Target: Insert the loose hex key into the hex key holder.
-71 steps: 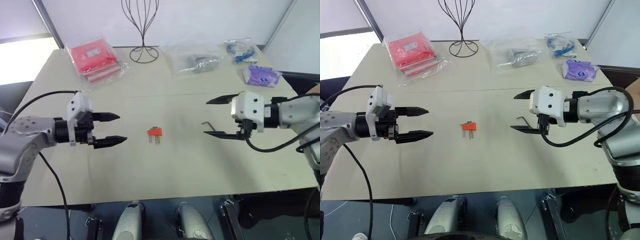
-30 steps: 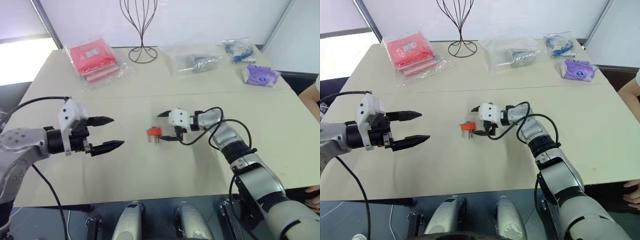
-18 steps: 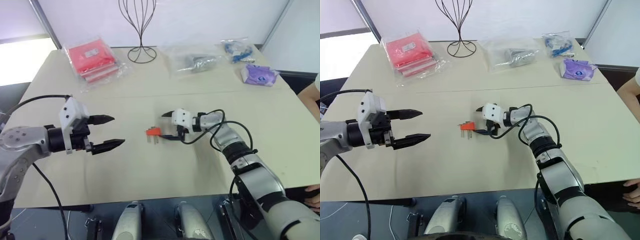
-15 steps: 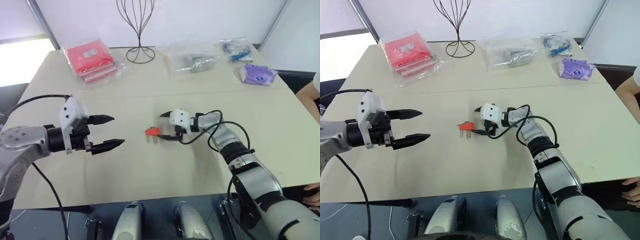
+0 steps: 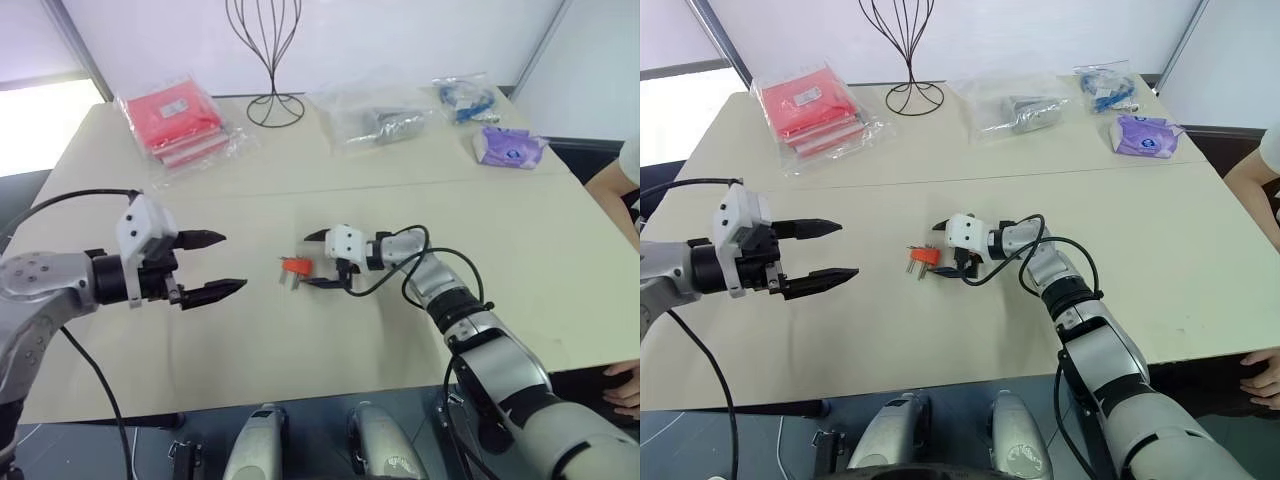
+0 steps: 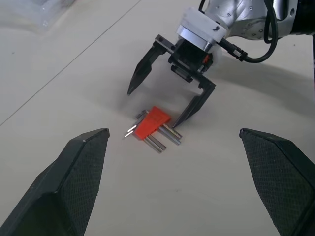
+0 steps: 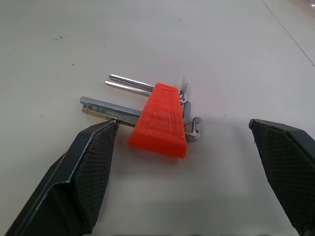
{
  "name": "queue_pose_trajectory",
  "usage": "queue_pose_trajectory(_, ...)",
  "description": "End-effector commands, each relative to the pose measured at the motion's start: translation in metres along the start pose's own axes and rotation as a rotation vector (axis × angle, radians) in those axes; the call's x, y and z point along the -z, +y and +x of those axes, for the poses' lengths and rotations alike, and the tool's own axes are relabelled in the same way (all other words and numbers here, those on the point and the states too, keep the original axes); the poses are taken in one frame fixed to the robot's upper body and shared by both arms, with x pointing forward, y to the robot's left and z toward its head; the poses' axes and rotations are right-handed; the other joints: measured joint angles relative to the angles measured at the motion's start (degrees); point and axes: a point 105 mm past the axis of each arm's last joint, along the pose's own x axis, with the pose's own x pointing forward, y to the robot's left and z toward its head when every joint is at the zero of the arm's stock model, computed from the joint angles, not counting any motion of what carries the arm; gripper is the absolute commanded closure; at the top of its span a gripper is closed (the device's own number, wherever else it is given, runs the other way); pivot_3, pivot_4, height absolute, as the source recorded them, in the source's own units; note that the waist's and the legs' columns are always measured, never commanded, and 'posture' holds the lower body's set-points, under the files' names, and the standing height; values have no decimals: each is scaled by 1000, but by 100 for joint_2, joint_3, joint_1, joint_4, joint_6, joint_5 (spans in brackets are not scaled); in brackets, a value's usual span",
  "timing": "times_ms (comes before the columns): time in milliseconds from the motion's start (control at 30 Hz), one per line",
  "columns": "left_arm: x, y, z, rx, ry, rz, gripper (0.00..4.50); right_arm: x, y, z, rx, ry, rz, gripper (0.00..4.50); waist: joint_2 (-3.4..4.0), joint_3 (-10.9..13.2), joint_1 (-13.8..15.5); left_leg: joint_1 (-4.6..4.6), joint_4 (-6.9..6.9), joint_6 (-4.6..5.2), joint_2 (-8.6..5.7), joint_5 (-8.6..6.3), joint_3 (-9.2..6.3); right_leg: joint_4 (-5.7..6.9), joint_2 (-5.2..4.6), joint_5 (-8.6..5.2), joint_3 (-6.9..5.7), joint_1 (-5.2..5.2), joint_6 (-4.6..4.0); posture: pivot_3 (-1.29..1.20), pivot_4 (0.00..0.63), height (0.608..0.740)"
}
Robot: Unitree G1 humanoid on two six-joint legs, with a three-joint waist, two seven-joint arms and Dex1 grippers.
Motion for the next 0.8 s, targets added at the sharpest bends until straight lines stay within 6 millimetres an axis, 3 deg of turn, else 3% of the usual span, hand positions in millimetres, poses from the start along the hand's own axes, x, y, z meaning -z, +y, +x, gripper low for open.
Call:
queue_pose_trajectory(33,-5,0,-2,-8,-12,41,0,2,6,5,-25,19,0,824,0,0,0,0,0,0,0,0,0,0,0,0,0,0,0,0,150,740)
queue_pose_trajectory(267,-5,0,-2,-10,-18,44,0,15,4,-1,6,59,38,824,0,0,3,8,1,-3,0,1,-1,4,0,0,0,7,-1,0,150,740)
queue_pose_trajectory(367,-5,0,-2,-9,-18,43,0,20,5,-2,17,74,58,1668,0,0,4,8,1,-3,0,2,-1,4,-1,0,0,7,-1,0,150,740)
queue_pose_trajectory(567,-4,0,-1,-7,-23,49,0,37,6,-6,57,132,228,1668,-2,-3,14,19,5,-5,-1,3,-6,6,-2,0,-1,23,-2,0,150,740)
queue_pose_trajectory(800,-3,0,1,-4,-27,55,0,39,11,-8,79,142,317,1668,-1,-5,29,21,6,-9,-4,5,-9,6,-6,0,-3,26,-4,0,150,740)
